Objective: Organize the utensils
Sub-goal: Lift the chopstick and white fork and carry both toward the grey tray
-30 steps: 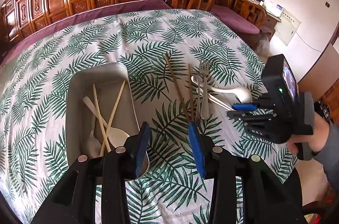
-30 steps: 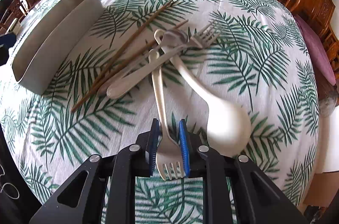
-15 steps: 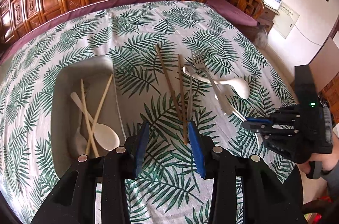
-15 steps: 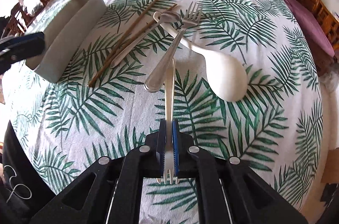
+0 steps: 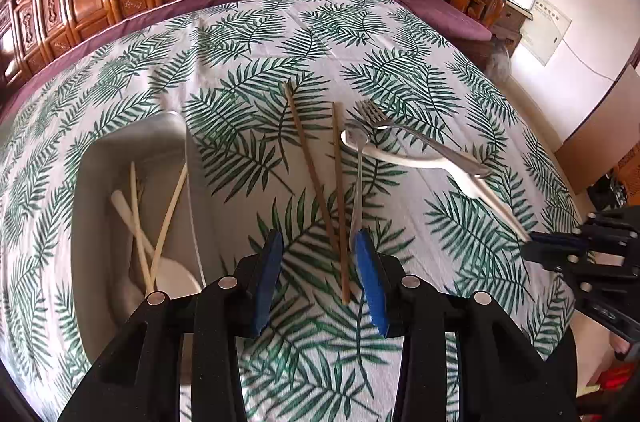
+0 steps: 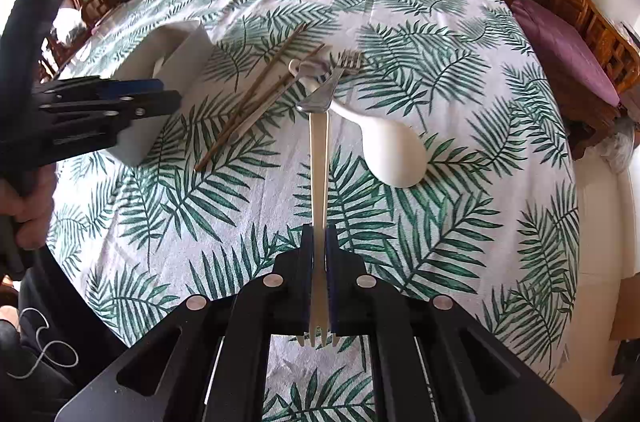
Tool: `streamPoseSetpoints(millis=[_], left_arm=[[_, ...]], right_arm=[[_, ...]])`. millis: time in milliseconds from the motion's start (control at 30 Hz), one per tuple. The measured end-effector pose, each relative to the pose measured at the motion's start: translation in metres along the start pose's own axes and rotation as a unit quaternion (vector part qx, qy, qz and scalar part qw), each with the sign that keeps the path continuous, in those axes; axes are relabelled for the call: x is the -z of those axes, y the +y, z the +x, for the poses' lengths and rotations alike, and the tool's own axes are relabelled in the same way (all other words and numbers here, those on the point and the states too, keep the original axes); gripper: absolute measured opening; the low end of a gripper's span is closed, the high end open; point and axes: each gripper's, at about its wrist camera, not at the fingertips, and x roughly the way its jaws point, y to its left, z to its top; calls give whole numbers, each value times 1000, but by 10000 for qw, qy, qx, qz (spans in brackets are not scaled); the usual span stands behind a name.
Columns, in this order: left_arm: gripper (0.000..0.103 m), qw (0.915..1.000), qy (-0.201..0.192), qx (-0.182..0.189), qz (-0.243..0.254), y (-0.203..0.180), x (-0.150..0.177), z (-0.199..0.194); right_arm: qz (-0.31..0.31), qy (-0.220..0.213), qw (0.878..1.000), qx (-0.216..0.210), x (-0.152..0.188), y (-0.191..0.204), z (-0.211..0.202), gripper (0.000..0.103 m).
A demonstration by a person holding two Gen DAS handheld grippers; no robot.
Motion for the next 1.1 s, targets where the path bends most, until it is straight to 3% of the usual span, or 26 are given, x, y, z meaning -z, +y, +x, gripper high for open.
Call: streamPoseSetpoints(millis=[533,900,1100], left_arm=[[36,9999,63,-99,-106,16,-24,28],[36,9999,121,50,31,12,-42,52],[24,9994,329,62,53,10,-54,78]], right_arm=[[-295,-541,9981,-94,-26,20,-43,7],[-175,-494,9986,34,-36,10,-26,7],[-40,-456,9989,70,-39,0,-14,7]])
